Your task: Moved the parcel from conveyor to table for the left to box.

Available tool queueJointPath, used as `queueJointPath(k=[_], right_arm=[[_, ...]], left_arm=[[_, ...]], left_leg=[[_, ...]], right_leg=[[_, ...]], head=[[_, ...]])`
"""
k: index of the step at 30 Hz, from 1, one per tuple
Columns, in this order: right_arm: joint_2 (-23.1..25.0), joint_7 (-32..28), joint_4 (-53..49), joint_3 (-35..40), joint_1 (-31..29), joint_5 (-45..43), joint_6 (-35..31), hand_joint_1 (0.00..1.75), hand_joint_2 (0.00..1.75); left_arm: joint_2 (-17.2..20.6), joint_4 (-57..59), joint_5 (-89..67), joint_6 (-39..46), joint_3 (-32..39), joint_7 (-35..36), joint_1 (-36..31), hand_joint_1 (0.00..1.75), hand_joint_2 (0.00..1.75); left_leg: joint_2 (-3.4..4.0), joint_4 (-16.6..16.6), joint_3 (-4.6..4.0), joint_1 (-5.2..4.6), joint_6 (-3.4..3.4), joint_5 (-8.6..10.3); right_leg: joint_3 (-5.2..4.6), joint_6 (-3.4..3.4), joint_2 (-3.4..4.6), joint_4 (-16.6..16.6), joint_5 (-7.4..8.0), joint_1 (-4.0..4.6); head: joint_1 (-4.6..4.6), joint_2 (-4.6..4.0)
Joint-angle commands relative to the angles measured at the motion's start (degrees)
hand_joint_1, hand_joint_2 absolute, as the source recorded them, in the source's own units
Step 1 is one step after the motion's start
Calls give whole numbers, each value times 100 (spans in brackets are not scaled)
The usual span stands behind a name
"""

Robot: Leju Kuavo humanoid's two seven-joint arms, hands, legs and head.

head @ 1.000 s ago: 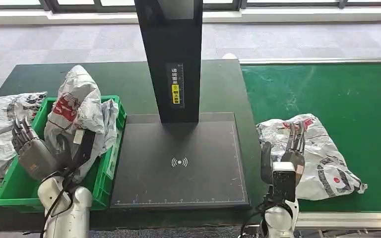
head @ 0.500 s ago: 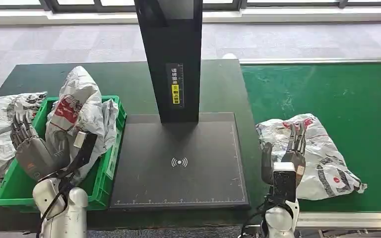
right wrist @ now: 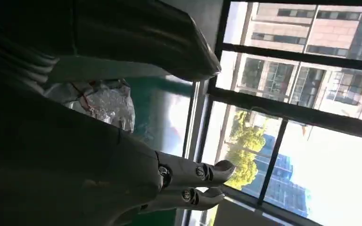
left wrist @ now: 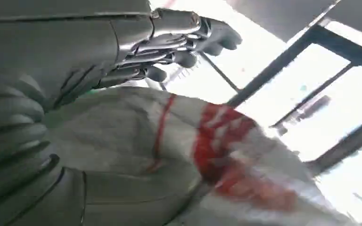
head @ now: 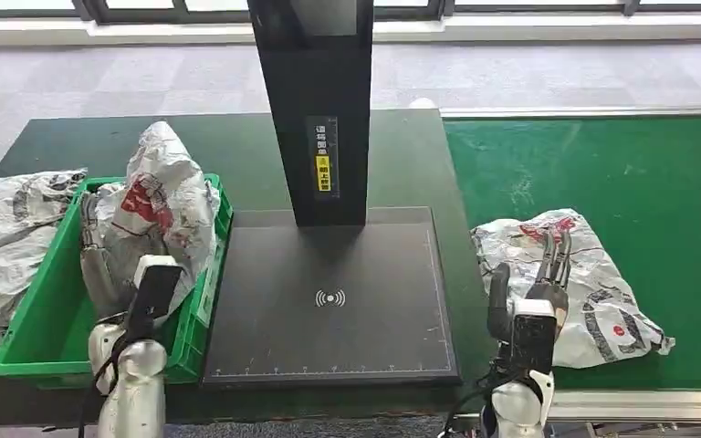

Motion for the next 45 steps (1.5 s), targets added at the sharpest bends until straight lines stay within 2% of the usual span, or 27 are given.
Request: queueJointPath(k=[1,2,3,4,5,6,10,11,13,14,15,16,20,24,25,26,27,29,36,37,39,45], right_arm=[[-272,191,1753,-1311,-823,1754,-1248,0,0],[-154,578,1926,-1901,-1027,2927,-1248,0,0],[-167,639,2156,-2288,-1194,3414,-1248,0,0],[-99,1106,2244,-2931,-1411,4659,-1248,0,175],[-145,1228,2330,-3101,-1487,4916,-1248,0,175],[-196,1976,2316,-3389,-1572,5994,-1248,0,175],[-299,2093,2450,-3568,-1666,6132,-1248,0,175],[-386,2465,2545,-3688,-1699,6549,-1248,0,175],[-528,2939,2816,-3764,-1775,6816,-1248,0,175],[-757,3402,3250,-3782,-1864,7013,-1248,0,175],[-757,3402,3250,-3782,-1864,7013,-1248,0,175],[-969,3580,3619,-3834,-1943,6975,-1248,0,175],[-1092,3314,3945,-4054,-2000,6544,-1248,0,175],[-1155,3499,3898,-4288,-1980,6588,-1248,0,175],[-1235,3231,4092,-4503,-2047,6289,-1248,0,175],[-1456,2656,5046,-4855,-2331,5575,-1127,0,175],[-1595,2359,5403,-4977,-2434,5228,-938,0,175],[-1723,2091,5727,-5101,-2536,4886,-434,0,175],[-1698,1863,5814,-5137,-2608,4712,-182,0,175],[-1678,1234,5849,-5296,-2678,4277,510,0,175],[-1621,777,5825,-5371,-2732,3992,785,0,175],[-1613,781,5825,-5367,-2738,3991,777,0,175]], left_arm=[[54,-193,1213,-1121,-1043,-615,709,0,175],[71,-270,1374,-1251,-1045,-702,778,0,175],[75,-337,1449,-1330,-1042,-745,828,0,175],[75,-397,1528,-1437,-1032,-792,867,0,175],[68,-420,1533,-1442,-1026,-801,873,0,175],[56,-440,1562,-1479,-1014,-809,867,0,175],[48,-448,1564,-1478,-1005,-809,850,0,175],[43,-434,1588,-1514,-1006,-807,830,0,175],[34,-431,1640,-1573,-1003,-828,825,0,175],[14,-424,1648,-1581,-992,-829,812,0,175],[14,-424,1648,-1581,-992,-829,812,0,175],[4,-424,1651,-1581,-984,-829,805,0,175],[-9,-500,1681,-1586,-976,-839,852,0,175],[-40,-700,1894,-1760,-1045,-978,945,0,175],[-61,-826,2084,-1915,-1126,-1075,1010,0,175],[-47,-968,2432,-2265,-1272,-1285,1081,0,175],[-48,-1053,2524,-2378,-1352,-1291,1122,0,175],[-51,-1282,2712,-2563,-1549,-1291,1184,0,175],[-32,-1367,2766,-2650,-1673,-1291,1212,0,175],[6,-1435,2756,-2650,-1747,-1291,1244,0,175],[-12,-1390,2687,-2649,-1738,-1291,1233,0,175],[-12,-1384,2686,-2651,-1735,-1291,1226,0,175]], left_leg=[[21,-14,26,-5,8,-2],[38,-23,38,-2,12,-2],[33,-23,38,-3,11,-1],[28,-14,27,-3,8,-3],[30,-17,32,-6,12,0],[18,-10,24,-4,9,-1],[11,-10,21,-5,11,0],[11,-8,20,-4,9,-1],[5,-10,19,-6,12,0],[24,-13,32,-4,14,-5],[25,-11,29,-2,11,-5],[33,-17,39,-4,14,-5],[16,-10,25,-4,11,-2],[24,-9,25,-5,12,-5],[30,-9,30,-5,15,-7],[20,-9,24,-6,12,-4],[26,-9,29,-3,15,-7],[28,-9,30,0,15,-7],[27,-4,20,-2,9,-6],[38,-8,28,-1,12,-8],[29,-3,26,-2,10,-4],[46,-9,30,-5,11,-2]], right_leg=[[27,-3,-15,-16,0,3],[38,-4,-12,-31,6,8],[39,-3,-10,-29,6,7],[26,-1,0,-19,3,5],[30,-1,-9,-22,3,4],[22,0,-7,-14,1,4],[21,-1,-19,-13,1,3],[20,-1,-12,-11,1,4],[23,0,-22,-13,0,2],[34,-3,-17,-20,1,7],[29,-3,-13,-18,1,8],[38,-4,-14,-24,1,8],[26,-1,-19,-16,1,5],[24,-3,-14,-13,0,4],[31,-4,-21,-16,-2,7],[24,-3,-21,-12,-2,3],[32,-5,-28,-17,-3,9],[33,-2,-20,-21,1,11],[18,-2,-2,-8,2,4],[27,-4,-6,-15,3,9],[23,-1,1,-9,4,7],[24,0,-1,-11,9,3]], head=[[0,0],[0,0],[0,0],[0,0],[0,0],[0,0],[0,0],[0,0],[0,0],[0,0],[0,0],[0,0],[0,0],[0,0],[0,0],[0,0],[0,0],[0,0],[2,0],[2,0],[2,0],[0,0]])
